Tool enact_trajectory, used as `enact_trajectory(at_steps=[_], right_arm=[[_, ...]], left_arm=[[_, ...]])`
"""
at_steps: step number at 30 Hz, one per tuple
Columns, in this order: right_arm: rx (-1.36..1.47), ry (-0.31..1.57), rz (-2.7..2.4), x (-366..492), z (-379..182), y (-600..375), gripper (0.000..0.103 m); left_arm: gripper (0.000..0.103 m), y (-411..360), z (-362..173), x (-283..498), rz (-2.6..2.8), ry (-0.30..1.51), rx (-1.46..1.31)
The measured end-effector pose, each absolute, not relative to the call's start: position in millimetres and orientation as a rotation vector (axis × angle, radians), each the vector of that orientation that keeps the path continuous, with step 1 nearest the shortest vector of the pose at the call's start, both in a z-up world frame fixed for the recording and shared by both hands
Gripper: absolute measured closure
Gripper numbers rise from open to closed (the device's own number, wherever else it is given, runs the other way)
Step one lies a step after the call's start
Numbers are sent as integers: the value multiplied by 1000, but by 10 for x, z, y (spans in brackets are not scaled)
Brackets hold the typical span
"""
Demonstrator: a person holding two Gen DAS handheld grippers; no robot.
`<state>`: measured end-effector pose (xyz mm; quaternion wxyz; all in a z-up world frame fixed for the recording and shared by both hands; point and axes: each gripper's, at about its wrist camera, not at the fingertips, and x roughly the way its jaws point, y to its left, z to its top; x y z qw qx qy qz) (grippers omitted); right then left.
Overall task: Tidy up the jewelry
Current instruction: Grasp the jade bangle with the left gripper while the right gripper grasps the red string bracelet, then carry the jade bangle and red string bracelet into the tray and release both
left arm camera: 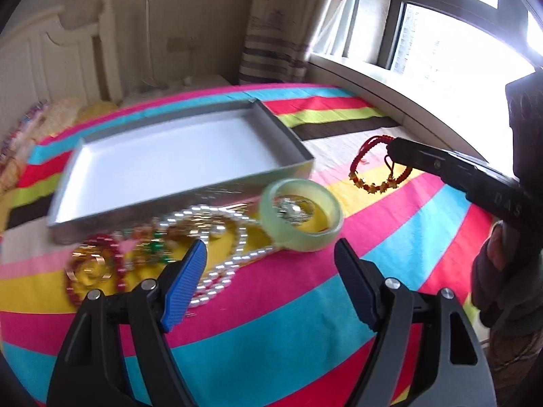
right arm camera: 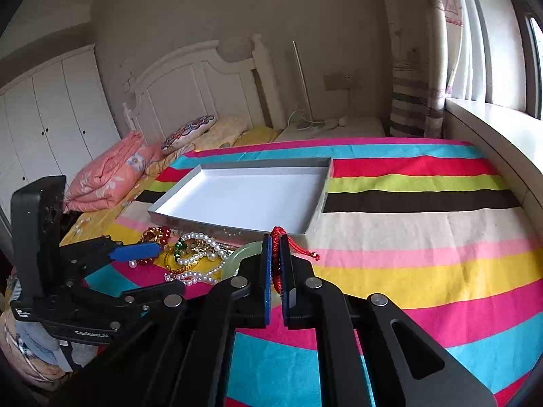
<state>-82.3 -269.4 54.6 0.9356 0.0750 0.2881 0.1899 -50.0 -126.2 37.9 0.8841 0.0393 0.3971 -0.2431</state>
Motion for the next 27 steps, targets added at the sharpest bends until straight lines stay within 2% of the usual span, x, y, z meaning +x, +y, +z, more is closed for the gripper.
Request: enact_trajectory(at_steps=[5,8,9,16,18,20,23,27], right_arm=[[181,568,409,-871,520,-2775,97],[190,563,417,-888,500,-2803,97],[194,560,419,-895,500,-2822,97],[220,552,408,-919,473,-2952,97],[229,553,406,-917,462,-2974,97],[236,556,404,-912,458,-2978,96],[241,555,403,-912,447,-2972,96],[243,554,404,-909,447,-2968,96]], left_arm=[[29,-1447,293,-230,-447,889,76],[55,-1522,206,-72,-442,947,71],[59,-1547,177,-23,-445,964,66],[60,-1694,75,8,-441,984,139],[71,-1689,84,-14,-429,981,154],[74,-1671,126,-45,-450,967,140],[91,-1670,248,-166,-454,908,163],[91,-1737,287,-288,-502,891,177]])
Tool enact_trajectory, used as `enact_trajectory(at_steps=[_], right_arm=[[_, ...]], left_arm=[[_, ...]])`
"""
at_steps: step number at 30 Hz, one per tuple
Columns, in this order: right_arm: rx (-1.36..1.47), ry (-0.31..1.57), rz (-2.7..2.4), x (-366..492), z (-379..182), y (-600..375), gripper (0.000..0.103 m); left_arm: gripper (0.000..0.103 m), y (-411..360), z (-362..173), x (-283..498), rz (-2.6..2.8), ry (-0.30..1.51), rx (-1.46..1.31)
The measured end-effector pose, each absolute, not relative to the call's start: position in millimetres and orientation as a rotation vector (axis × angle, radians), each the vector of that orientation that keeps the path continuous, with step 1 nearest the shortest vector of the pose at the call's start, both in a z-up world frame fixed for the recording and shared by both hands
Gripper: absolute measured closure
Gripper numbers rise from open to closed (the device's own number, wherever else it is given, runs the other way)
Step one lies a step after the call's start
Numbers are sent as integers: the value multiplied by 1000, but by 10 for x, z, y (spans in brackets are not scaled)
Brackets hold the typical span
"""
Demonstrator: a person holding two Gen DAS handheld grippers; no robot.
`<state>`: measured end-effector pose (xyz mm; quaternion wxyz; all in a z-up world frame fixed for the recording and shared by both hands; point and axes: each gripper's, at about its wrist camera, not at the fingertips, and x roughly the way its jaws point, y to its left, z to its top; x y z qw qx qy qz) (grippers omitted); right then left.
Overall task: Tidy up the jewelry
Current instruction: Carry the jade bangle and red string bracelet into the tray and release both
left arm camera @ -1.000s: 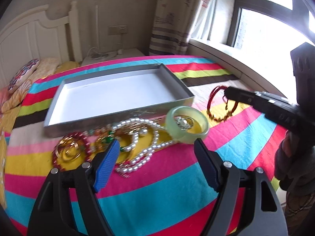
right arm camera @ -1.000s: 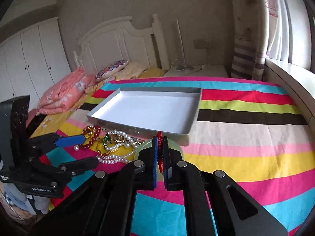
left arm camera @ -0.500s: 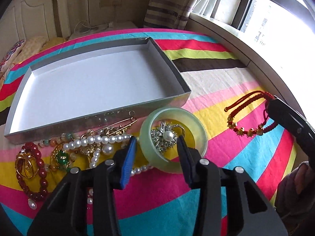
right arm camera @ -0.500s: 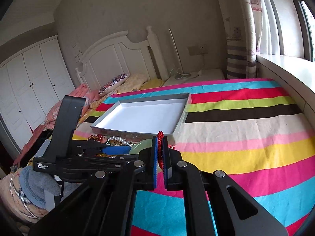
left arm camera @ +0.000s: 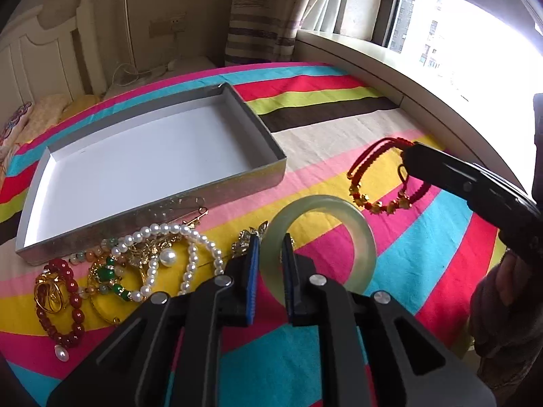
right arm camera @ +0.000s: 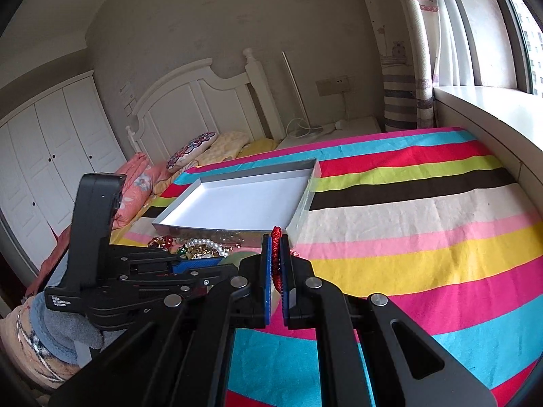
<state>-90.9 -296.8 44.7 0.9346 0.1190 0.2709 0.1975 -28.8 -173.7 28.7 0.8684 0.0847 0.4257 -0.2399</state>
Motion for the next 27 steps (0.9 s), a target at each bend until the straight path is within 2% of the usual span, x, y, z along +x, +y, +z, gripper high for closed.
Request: enact_trajectory(at_steps=[5,15,27], right_arm=[[247,558,401,-902,430,-2966,96],[227,541,422,-874,540,-2869,96],[153,576,479,-122,763,-2273,96]], left_arm=[[91,-1750,225,-302,-501,890,162],[91,-1482,444,-220,-503,867,39],[91,-705,644,334,-377,858,-125]])
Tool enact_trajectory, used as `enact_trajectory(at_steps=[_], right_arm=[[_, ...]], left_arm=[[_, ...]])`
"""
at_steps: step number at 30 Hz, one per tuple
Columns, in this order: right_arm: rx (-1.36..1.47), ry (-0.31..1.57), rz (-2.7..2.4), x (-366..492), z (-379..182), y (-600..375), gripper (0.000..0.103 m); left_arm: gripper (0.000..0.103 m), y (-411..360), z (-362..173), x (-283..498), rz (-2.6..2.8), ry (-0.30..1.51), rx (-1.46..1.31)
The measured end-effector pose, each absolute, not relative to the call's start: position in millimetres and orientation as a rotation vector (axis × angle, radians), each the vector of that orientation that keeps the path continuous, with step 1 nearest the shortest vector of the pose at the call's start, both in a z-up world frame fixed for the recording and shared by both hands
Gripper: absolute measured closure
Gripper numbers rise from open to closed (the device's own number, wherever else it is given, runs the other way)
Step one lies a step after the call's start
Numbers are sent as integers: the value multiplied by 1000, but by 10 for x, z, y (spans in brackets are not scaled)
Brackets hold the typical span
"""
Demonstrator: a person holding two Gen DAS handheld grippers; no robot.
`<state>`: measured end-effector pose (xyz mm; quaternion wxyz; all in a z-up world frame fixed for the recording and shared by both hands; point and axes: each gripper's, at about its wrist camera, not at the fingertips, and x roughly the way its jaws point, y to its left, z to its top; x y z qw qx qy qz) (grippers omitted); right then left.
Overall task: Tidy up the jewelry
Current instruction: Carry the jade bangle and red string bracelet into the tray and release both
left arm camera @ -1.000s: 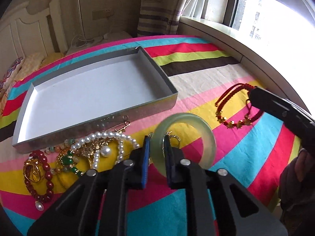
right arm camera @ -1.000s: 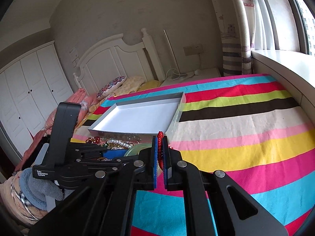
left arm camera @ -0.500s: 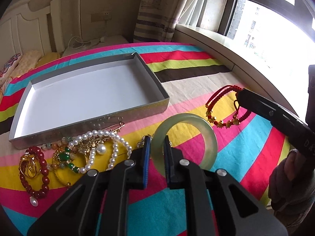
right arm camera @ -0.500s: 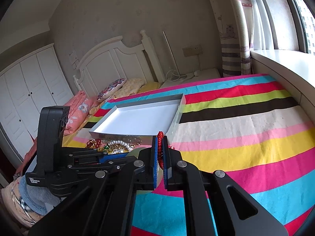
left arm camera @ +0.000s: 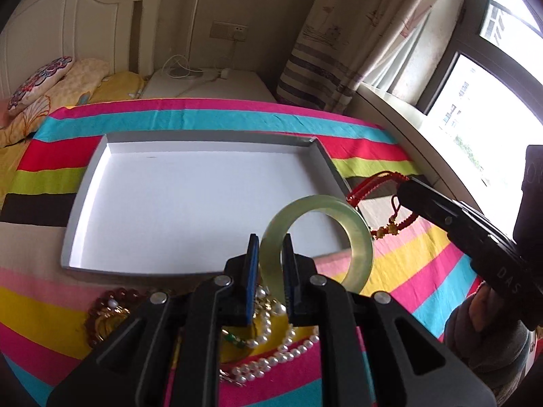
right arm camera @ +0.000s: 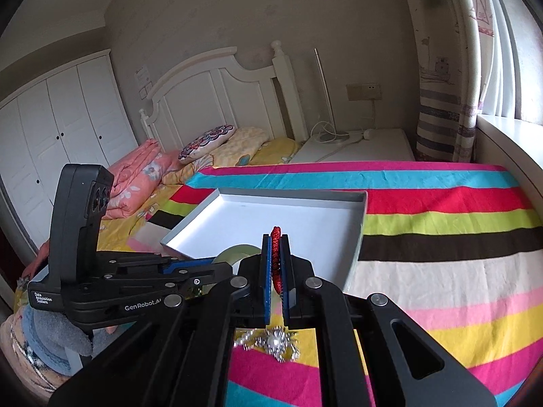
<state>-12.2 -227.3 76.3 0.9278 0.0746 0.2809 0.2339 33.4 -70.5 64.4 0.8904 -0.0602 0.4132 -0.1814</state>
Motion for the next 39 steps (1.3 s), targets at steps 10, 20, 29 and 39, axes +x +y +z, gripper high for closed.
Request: enact_trajectory(at_steps=[10,20,29,39], right_arm=[[258,710,532,632,574,-1967,96],[202,816,433,996,332,-1749,96],[187,842,319,983,230,-1969,77],[198,704,367,285,450,-2243,27]], left_arm=[[91,-127,564,1061,-223,903,-222],[90,51,207,1444,-154,988,-299],[61,174,373,1345,-133,927,-346],[5,315,839,436,-52,712,-257]])
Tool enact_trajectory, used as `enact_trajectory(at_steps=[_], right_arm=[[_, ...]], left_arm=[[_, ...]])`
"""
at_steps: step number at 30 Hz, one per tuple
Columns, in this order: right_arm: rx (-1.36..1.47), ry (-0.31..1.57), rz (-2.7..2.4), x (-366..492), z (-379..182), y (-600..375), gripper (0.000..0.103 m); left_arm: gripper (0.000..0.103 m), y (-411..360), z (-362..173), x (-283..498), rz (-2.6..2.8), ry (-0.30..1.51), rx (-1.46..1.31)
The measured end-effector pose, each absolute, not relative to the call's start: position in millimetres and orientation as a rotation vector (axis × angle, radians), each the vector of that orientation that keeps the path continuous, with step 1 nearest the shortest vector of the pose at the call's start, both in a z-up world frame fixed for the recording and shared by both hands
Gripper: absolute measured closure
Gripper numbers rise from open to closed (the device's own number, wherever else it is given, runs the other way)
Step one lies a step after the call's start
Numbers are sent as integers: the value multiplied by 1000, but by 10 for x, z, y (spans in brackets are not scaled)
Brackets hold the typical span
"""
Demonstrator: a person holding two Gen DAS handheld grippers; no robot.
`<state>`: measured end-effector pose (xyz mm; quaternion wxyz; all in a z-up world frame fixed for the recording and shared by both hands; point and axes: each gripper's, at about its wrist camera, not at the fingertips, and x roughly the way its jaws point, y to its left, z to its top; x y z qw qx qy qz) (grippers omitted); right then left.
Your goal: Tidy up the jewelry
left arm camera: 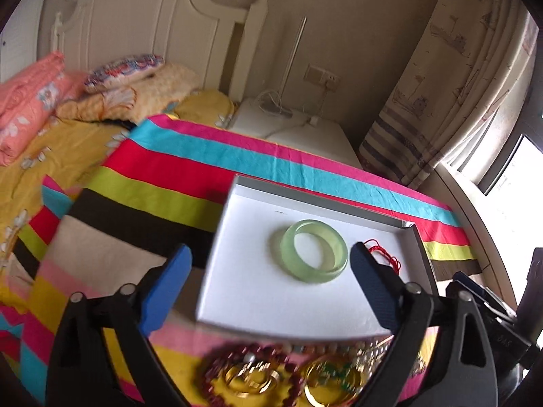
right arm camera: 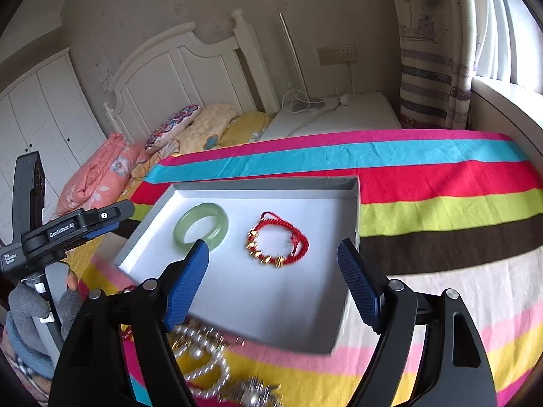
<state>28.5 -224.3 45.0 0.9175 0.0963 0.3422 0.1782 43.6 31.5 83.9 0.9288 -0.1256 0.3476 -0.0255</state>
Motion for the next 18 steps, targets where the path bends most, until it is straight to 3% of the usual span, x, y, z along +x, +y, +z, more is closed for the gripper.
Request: enact_trajectory(at_steps=[8,18], right_arm=[[186,700,390,-137,335,-2208,27],[73,697,455,-510,241,-1843,28]], left_arm=[[3,484,697,-430,-59,672,-256],[3,596,302,-782,-114,725,-238]])
